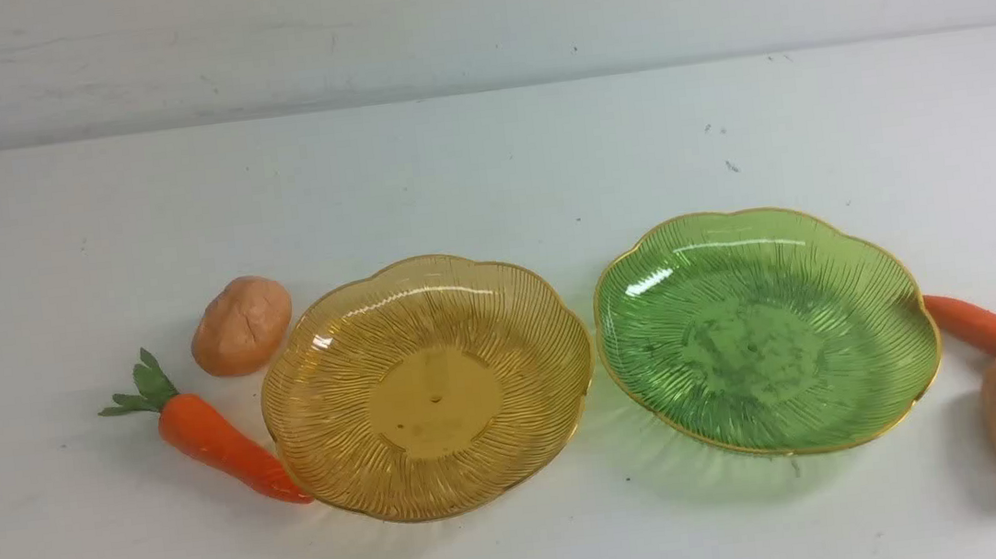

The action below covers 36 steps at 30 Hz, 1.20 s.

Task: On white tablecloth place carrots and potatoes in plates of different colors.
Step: 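Put the potato onto the plate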

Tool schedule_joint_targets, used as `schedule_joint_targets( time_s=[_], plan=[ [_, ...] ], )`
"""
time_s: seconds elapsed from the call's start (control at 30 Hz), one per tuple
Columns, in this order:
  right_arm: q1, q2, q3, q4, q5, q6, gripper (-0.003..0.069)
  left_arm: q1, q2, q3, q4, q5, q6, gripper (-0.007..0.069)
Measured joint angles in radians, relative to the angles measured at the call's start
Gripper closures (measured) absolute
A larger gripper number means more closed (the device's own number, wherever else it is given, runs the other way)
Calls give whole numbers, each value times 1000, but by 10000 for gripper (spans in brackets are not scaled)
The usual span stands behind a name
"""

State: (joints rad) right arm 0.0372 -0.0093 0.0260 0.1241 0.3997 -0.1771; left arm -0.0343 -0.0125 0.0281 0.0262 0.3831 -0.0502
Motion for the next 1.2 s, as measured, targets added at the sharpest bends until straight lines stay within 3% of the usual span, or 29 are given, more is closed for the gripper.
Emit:
schedule_joint_targets(
  time_s=[0.97, 1.2],
  plan=[
    [0, 0, 0, 0, 0, -1, 674, 0, 0, 0, 0, 0, 0, 627],
    [0, 0, 0, -139, -8, -82, 674, 0, 0, 0, 0, 0, 0, 627]
  ],
)
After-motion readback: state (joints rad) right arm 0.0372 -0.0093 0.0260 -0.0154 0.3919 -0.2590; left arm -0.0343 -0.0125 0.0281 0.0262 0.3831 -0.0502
